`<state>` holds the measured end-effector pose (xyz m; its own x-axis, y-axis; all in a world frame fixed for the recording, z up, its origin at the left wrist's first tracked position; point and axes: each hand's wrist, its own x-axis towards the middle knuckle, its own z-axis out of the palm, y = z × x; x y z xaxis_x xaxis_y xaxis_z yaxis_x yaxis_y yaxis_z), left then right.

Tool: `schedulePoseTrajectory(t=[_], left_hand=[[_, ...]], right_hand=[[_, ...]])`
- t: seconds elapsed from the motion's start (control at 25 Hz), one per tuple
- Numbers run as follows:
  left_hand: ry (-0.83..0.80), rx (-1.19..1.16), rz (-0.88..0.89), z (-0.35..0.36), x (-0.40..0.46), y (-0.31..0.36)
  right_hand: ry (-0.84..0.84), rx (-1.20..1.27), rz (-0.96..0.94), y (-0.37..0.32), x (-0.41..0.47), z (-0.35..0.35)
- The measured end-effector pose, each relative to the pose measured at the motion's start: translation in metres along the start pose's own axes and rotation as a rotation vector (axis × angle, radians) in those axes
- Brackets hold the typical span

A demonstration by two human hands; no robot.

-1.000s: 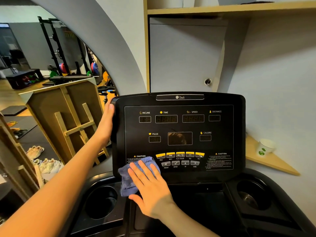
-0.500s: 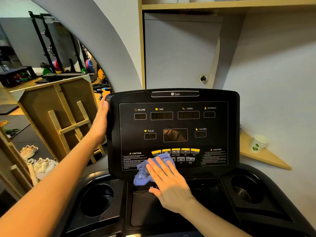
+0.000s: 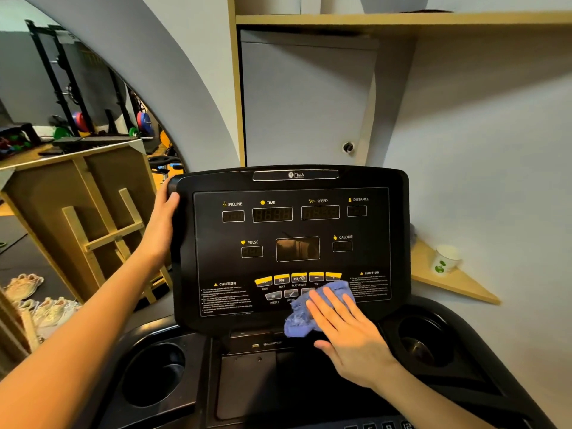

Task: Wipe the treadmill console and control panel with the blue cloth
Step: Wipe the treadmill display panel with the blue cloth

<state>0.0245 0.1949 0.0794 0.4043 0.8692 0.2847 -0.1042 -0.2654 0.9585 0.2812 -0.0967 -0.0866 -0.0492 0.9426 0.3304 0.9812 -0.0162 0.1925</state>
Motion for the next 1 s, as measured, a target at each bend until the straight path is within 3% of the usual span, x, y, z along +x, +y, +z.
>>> schedulePoseTrajectory(t=[0.52,1.0], left_hand=[[-0.002,0.011,-0.012,-0.001,-0.013,-0.019],[0.099,-0.02,0.008,0.007,-0.022,-0.037]], right_hand=[[-0.08,-0.06,0.164,0.053,-0.028,0.0],[0.097,0.022,0.324,0.055,0.027,-0.004]])
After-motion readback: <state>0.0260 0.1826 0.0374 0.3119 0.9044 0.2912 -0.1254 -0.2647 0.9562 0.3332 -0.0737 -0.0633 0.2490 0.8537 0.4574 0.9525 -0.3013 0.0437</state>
